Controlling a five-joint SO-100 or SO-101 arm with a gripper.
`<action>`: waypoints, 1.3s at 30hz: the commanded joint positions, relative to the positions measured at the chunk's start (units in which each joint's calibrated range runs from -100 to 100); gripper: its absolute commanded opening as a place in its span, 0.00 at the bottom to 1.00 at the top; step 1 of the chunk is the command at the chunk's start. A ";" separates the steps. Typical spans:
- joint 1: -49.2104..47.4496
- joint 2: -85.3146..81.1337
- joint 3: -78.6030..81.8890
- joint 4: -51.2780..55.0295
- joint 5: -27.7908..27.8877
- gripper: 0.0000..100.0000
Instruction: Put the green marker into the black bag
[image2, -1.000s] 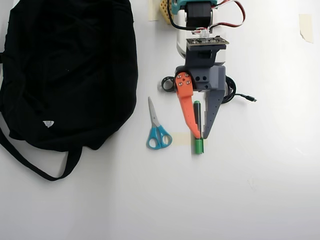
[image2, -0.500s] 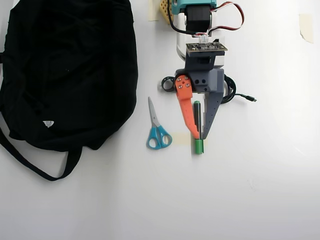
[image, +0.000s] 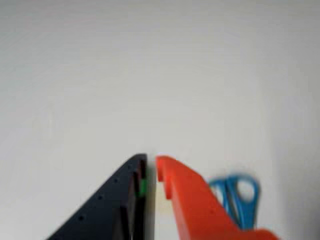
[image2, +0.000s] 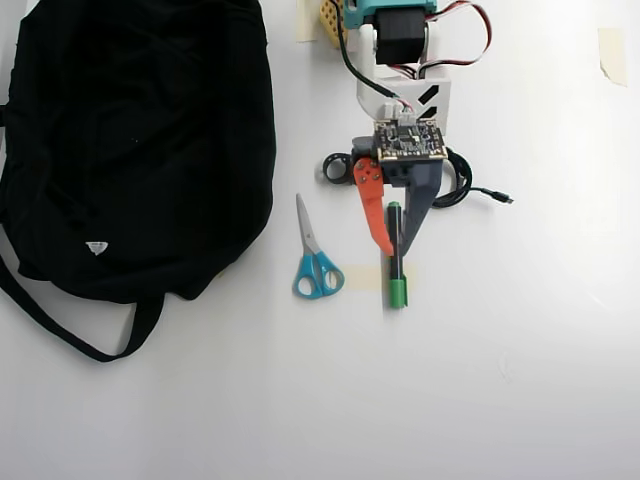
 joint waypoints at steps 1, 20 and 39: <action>-0.35 -1.70 -3.11 14.81 -0.28 0.02; -2.15 -1.78 -5.99 37.47 -0.33 0.02; -4.39 -1.78 -5.90 43.32 -0.33 0.02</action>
